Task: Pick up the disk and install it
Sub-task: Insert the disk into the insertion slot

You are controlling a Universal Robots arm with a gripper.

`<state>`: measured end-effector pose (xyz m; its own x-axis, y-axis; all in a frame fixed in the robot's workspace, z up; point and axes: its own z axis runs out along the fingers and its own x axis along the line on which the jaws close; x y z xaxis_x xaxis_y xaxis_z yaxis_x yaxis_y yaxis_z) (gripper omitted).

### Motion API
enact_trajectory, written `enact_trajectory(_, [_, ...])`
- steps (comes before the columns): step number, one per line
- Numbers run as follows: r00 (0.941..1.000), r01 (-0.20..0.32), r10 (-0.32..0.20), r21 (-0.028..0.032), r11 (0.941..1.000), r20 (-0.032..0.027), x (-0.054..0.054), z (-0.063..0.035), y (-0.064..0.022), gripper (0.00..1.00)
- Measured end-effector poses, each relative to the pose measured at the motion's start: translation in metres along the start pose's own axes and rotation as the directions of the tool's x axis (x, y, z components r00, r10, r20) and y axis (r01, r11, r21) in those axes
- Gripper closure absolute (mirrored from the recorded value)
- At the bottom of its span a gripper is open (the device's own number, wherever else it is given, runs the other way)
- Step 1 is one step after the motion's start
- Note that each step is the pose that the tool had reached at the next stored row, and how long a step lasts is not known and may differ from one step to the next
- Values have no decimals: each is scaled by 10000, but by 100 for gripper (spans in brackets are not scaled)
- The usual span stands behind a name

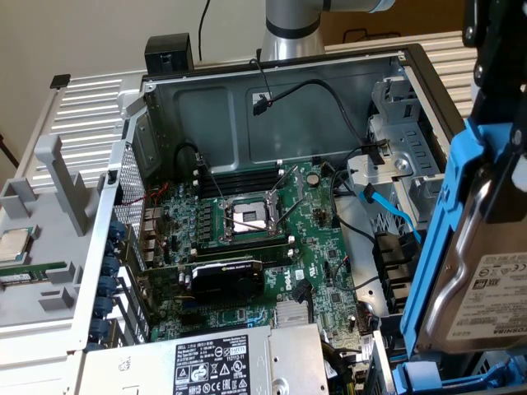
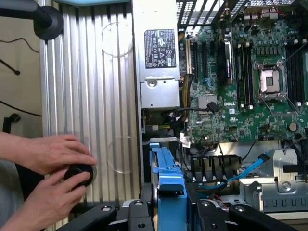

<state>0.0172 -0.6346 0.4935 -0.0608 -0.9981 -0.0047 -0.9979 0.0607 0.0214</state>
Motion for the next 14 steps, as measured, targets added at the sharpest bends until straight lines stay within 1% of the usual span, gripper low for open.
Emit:
enact_trajectory(6, [10000, 1, -1, 0, 10000, 1, -41, 44, 1, 64])
enact_trajectory(14, [10000, 8, -8, 2, 10000, 6, -68, 89, 2, 64])
